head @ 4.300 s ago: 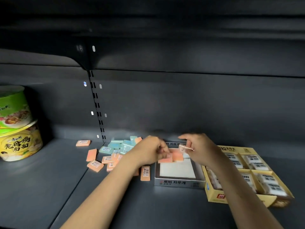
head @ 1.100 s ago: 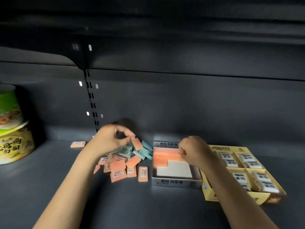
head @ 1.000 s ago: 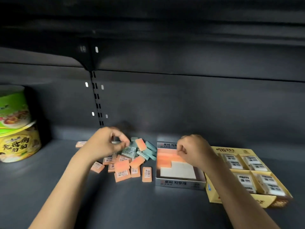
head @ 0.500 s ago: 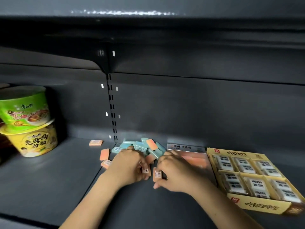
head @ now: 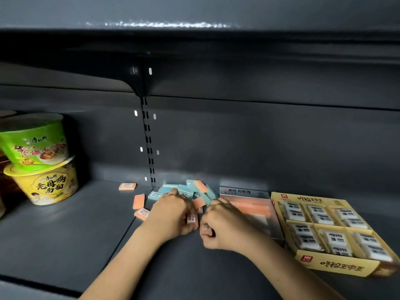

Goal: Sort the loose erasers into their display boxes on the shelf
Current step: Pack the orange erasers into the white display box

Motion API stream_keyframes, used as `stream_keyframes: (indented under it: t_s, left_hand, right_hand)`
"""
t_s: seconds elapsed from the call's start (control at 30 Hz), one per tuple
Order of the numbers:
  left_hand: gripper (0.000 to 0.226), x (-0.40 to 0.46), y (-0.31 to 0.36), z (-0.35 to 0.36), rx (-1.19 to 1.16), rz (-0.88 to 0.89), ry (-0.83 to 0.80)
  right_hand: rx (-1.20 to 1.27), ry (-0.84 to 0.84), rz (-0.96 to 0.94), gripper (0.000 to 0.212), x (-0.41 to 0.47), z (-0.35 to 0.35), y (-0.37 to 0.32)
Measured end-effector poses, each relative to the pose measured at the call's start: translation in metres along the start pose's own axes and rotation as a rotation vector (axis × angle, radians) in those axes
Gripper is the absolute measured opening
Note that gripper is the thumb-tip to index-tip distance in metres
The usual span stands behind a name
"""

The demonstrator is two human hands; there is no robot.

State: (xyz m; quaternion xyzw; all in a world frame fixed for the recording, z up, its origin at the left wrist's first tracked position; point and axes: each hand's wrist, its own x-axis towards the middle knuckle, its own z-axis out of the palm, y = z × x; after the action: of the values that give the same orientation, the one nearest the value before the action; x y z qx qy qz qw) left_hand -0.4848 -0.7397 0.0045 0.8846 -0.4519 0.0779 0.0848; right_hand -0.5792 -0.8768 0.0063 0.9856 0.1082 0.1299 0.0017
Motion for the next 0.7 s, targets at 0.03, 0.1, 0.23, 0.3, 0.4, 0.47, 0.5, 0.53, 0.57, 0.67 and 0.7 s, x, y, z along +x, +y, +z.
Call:
stream_keyframes:
  t_s: [0.03, 0.1, 0.23, 0.3, 0.4, 0.47, 0.5, 0.53, 0.57, 0.67, 0.7]
  left_hand:
    - [0.032, 0.0, 0.0, 0.0, -0.018, 0.001, 0.02]
    - [0.03, 0.0, -0.001, 0.0, -0.033, 0.0, 0.062]
    - [0.017, -0.001, -0.011, -0.004, -0.109, -0.03, 0.064]
    - [0.013, 0.0, -0.016, -0.006, -0.231, -0.065, 0.077]
    - [0.012, 0.003, -0.017, -0.016, -0.394, -0.114, 0.128]
    - [0.012, 0.006, -0.013, -0.024, -0.523, -0.158, 0.163]
    - [0.013, 0.009, -0.011, -0.028, -0.59, -0.173, 0.183]
    - [0.014, 0.012, -0.009, -0.03, -0.652, -0.183, 0.202]
    - [0.016, 0.015, -0.005, -0.032, -0.707, -0.187, 0.212]
    - [0.025, 0.027, 0.007, -0.032, -0.802, -0.164, 0.179]
    - [0.027, 0.031, 0.012, -0.031, -0.819, -0.151, 0.163]
  right_hand:
    - [0.031, 0.011, -0.004, 0.019, 0.0, -0.001, 0.0]
    - [0.07, 0.053, -0.017, 0.024, -0.001, -0.002, 0.004]
    - [0.273, -0.028, 0.073, 0.024, -0.002, -0.012, 0.01]
    - [0.489, 0.024, 0.152, 0.028, -0.004, -0.02, 0.015]
    - [0.758, 0.091, 0.293, 0.017, -0.009, -0.034, 0.03]
    - [0.849, 0.126, 0.378, 0.018, -0.015, -0.043, 0.043]
    - [0.874, 0.145, 0.413, 0.017, -0.019, -0.047, 0.049]
    - [0.9, 0.166, 0.445, 0.017, -0.023, -0.051, 0.054]
    - [0.934, 0.183, 0.479, 0.016, -0.027, -0.056, 0.059]
    - [0.951, 0.203, 0.585, 0.013, -0.039, -0.069, 0.072]
    - [0.914, 0.221, 0.606, 0.012, -0.043, -0.073, 0.076]
